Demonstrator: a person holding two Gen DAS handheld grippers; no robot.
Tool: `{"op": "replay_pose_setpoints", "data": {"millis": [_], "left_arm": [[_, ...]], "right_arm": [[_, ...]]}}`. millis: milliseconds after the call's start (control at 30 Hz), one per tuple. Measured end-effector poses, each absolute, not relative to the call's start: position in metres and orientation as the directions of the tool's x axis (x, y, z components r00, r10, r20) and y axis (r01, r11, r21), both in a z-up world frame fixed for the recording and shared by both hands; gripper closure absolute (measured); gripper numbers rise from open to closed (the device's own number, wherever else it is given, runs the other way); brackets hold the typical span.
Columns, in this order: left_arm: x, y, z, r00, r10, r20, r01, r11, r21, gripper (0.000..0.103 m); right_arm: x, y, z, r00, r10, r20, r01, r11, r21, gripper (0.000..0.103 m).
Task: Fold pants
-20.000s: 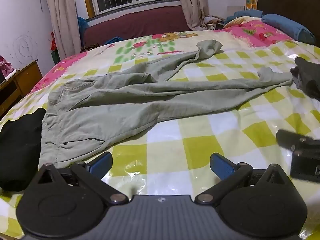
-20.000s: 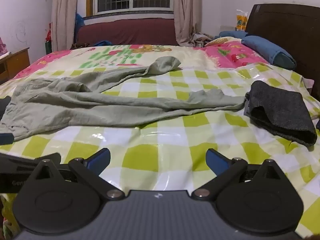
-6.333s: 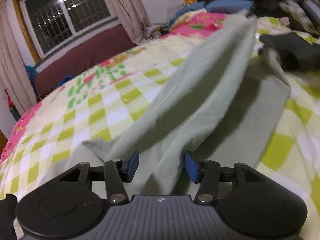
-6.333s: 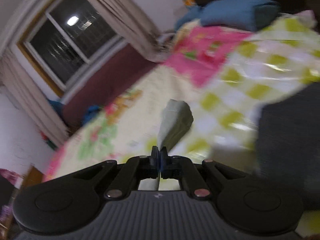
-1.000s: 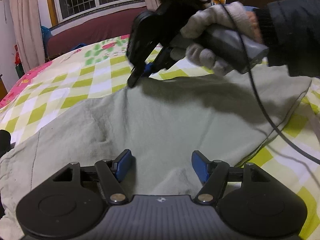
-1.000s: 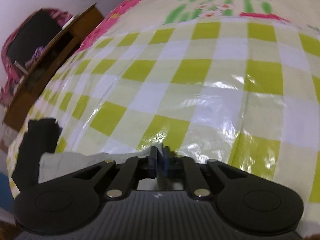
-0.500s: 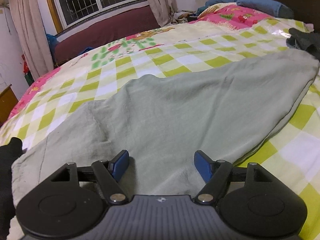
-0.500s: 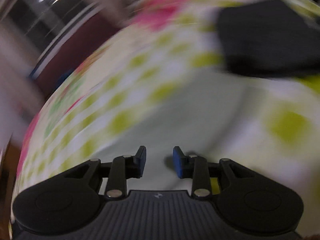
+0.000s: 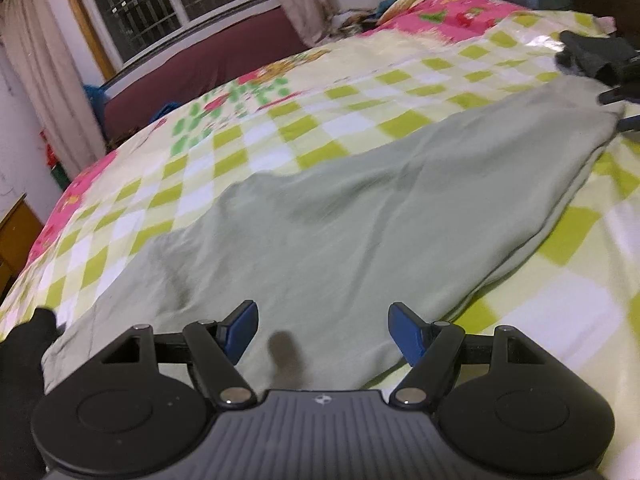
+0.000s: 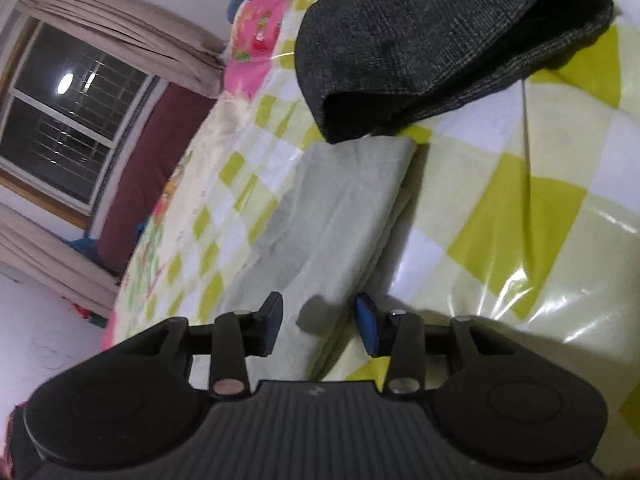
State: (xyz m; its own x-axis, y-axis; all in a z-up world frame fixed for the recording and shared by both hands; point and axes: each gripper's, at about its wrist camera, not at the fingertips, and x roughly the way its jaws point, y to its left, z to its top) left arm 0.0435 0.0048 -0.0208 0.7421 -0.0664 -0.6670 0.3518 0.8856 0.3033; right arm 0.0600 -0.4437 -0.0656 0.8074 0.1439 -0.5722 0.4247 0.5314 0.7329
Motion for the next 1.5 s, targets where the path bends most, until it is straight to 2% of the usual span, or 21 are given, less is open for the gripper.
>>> {"op": "replay_pose_setpoints", "data": {"millis": [300,367,433,500,533,600,667,700,733,767,800,900,1000,1133,1200,1367,1500], "left_arm": [[0.046,-0.042,-0.017,0.725,-0.167,-0.668,0.455,0.845,0.282,0.018],[0.046,-0.051,-0.019,0.715,-0.192,-0.673,0.481,0.833,0.273,0.018],[0.046,-0.058,-0.024,0.689,-0.218,-0.691,0.515,0.818,0.256,0.018],[0.045,-0.065,-0.030,0.686,-0.220,-0.693,0.526,0.808,0.264,0.018],[0.044,-0.067,-0.031,0.687,-0.224,-0.691,0.528,0.807,0.263,0.018],[0.042,-0.065,-0.030,0.685,-0.234,-0.690,0.526,0.814,0.246,0.018],[0.043,-0.062,-0.030,0.677,-0.243,-0.694,0.525,0.821,0.225,0.018],[0.044,-0.061,-0.031,0.674,-0.246,-0.696,0.526,0.821,0.220,0.018],[0.044,-0.061,-0.031,0.672,-0.246,-0.698,0.526,0.823,0.216,0.018],[0.045,-0.061,-0.031,0.672,-0.246,-0.698,0.524,0.824,0.215,0.018],[0.045,-0.062,-0.031,0.673,-0.248,-0.697,0.525,0.823,0.215,0.018],[0.049,-0.068,-0.027,0.684,-0.280,-0.673,0.531,0.824,0.197,0.018],[0.059,-0.085,-0.023,0.688,-0.316,-0.653,0.542,0.822,0.174,0.018],[0.070,-0.114,-0.036,0.589,-0.343,-0.732,0.628,0.764,0.149,0.018],[0.067,-0.119,-0.038,0.606,-0.335,-0.721,0.630,0.756,0.178,0.018],[0.068,-0.101,-0.031,0.603,-0.342,-0.721,0.603,0.787,0.131,0.018],[0.059,-0.058,-0.014,0.637,-0.324,-0.699,0.549,0.828,0.117,0.018]], "right_arm": [[0.095,-0.460,-0.082,0.831,0.181,-0.525,0.412,0.433,0.802,0.064],[0.084,-0.463,-0.076,0.856,0.168,-0.488,0.384,0.425,0.820,0.080],[0.082,-0.470,-0.078,0.857,0.160,-0.489,0.391,0.416,0.821,0.089],[0.096,-0.471,-0.089,0.803,0.198,-0.562,0.446,0.424,0.788,0.089],[0.103,-0.468,-0.093,0.793,0.238,-0.560,0.440,0.413,0.798,0.091],[0.114,-0.457,-0.092,0.787,0.282,-0.548,0.420,0.405,0.812,0.086],[0.125,-0.445,-0.085,0.790,0.276,-0.547,0.395,0.454,0.799,0.069],[0.129,-0.439,-0.082,0.784,0.263,-0.563,0.393,0.492,0.777,0.068],[0.132,-0.435,-0.077,0.775,0.252,-0.580,0.393,0.527,0.754,0.073],[0.133,-0.434,-0.074,0.777,0.257,-0.574,0.381,0.534,0.755,0.096],[0.130,-0.436,-0.073,0.792,0.263,-0.551,0.367,0.516,0.774,0.098],[0.118,-0.441,-0.061,0.834,0.240,-0.496,0.331,0.501,0.799,0.099],[0.117,-0.447,-0.059,0.841,0.220,-0.495,0.342,0.492,0.800,0.099],[0.115,-0.450,-0.062,0.837,0.213,-0.504,0.363,0.474,0.802,0.099],[0.113,-0.450,-0.062,0.818,0.213,-0.534,0.387,0.484,0.785,0.099],[0.114,-0.422,-0.009,0.838,0.218,-0.500,0.273,0.625,0.731,0.099],[0.129,-0.335,0.061,0.833,0.274,-0.482,0.042,0.836,0.547,0.099]]}}
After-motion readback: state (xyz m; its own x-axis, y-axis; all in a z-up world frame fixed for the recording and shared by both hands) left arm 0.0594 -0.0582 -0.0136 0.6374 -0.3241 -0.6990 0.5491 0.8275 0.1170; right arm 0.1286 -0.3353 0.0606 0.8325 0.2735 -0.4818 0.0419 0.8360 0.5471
